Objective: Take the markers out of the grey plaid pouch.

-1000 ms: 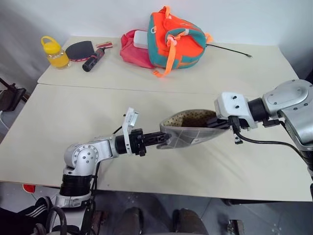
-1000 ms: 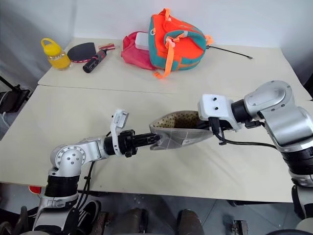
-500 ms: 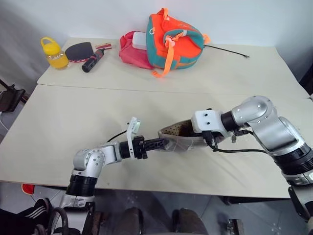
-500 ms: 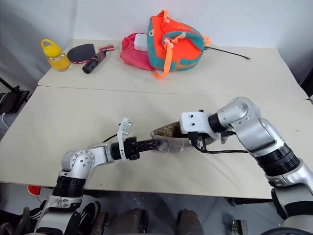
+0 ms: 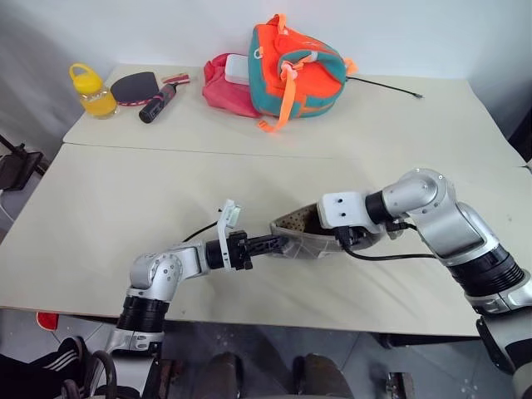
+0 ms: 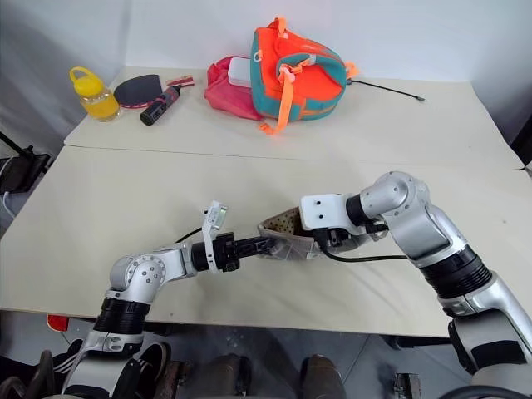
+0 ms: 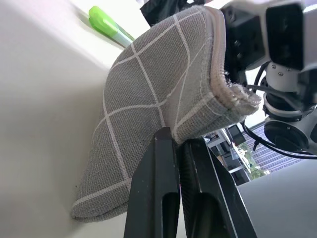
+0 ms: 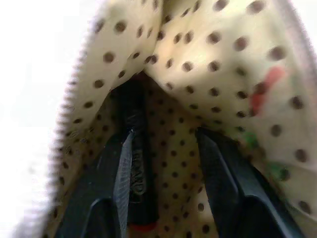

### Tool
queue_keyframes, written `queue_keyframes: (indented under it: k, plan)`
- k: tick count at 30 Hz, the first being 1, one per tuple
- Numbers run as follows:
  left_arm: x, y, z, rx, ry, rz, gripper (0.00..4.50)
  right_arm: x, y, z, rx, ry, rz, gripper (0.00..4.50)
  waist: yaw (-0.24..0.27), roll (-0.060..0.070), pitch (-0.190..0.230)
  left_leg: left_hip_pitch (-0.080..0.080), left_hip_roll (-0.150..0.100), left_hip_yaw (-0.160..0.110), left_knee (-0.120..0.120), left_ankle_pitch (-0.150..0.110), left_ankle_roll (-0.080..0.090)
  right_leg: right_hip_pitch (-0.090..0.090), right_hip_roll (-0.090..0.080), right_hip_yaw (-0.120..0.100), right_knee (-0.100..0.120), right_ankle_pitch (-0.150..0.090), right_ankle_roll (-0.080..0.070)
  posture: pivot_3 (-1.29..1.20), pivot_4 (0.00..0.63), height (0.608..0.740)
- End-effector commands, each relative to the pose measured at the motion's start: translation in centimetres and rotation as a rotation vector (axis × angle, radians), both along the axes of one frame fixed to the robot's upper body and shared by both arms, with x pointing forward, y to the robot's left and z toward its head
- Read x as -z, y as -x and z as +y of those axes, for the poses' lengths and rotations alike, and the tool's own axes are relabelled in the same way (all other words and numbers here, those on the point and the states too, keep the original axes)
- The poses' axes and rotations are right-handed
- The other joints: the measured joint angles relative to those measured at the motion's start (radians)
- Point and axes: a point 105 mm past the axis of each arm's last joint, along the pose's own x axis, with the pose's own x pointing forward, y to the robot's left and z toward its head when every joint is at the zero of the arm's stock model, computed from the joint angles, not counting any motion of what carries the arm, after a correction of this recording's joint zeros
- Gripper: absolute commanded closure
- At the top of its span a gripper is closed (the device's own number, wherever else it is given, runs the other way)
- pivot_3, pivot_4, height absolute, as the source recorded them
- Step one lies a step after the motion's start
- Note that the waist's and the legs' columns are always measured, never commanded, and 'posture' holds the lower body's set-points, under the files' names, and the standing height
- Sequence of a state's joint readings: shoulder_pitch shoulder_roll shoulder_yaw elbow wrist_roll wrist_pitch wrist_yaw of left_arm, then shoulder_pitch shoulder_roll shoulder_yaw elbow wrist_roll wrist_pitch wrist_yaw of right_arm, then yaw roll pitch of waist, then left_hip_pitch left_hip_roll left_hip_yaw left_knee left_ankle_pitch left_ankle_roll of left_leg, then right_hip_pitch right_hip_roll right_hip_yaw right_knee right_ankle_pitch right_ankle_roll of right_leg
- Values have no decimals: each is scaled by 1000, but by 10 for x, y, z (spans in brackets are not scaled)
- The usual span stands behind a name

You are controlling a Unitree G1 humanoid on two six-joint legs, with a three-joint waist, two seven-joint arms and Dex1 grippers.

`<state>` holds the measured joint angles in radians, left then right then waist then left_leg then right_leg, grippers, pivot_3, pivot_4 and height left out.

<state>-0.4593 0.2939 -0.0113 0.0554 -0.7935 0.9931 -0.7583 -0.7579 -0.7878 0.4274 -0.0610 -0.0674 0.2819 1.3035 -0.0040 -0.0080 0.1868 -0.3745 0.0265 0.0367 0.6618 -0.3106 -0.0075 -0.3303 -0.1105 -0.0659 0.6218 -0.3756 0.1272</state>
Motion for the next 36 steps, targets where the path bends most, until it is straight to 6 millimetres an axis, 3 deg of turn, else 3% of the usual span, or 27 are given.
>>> queue_keyframes:
  k: [1, 14, 17, 19, 20, 28, 31, 36]
  plan:
    - [3, -1, 3, -19, -14, -6, 4500, 12, 2, -1, -11, 31, 17, 2354, -1, 0, 0, 0, 0, 0, 0, 0, 0, 0, 0, 0, 0, 0, 0, 0, 150, 740]
    - [4, -1, 2, -42, -11, -7, 4500, 43, -3, -2, 2, 82, 48, 2354, -2, 0, 0, 2, 1, 1, 0, 0, 0, 1, 0, 1, 1, 0, 0, 0, 150, 740]
    - [2, -2, 2, -52, -10, -16, 4500, 40, -4, -5, 21, 72, 40, 3256, -4, 0, 0, 5, 1, 1, 0, 0, 0, 4, 0, 1, 0, 0, 0, 0, 150, 740]
    - [2, -3, 2, -58, -12, -21, 4500, 33, -4, -10, 29, 67, 36, 3879, -3, 0, 0, 5, 1, 1, 0, 0, 0, 4, 0, 1, 0, 0, -1, 0, 150, 740]
    - [1, -3, 2, -60, -13, -23, 4500, 27, -3, -11, 38, 48, 38, 3973, -2, 0, 0, 5, 1, 1, 0, 0, -1, 4, 0, 1, 0, 1, -1, 0, 150, 740]
    - [-2, 1, 2, -53, -25, -51, 4500, -23, 0, -34, 122, -48, 8, 3973, 2, -1, 0, 3, 1, -1, -1, 0, -1, 4, -2, 1, -2, 1, -1, 0, 150, 740]
    - [-5, -1, 1, -61, -15, -57, 4500, -31, 6, -47, 121, -19, 5, 3973, 6, -1, 1, 2, 0, -1, -2, 0, -1, 4, -2, 1, -4, 1, -1, 0, 150, 740]
    - [-5, -2, -3, -63, -24, -71, 4500, -46, 6, -51, 113, -20, -36, 3973, 4, -1, 1, 1, 0, -1, -3, 0, 0, 4, -2, 0, -9, 1, 0, 0, 150, 740]
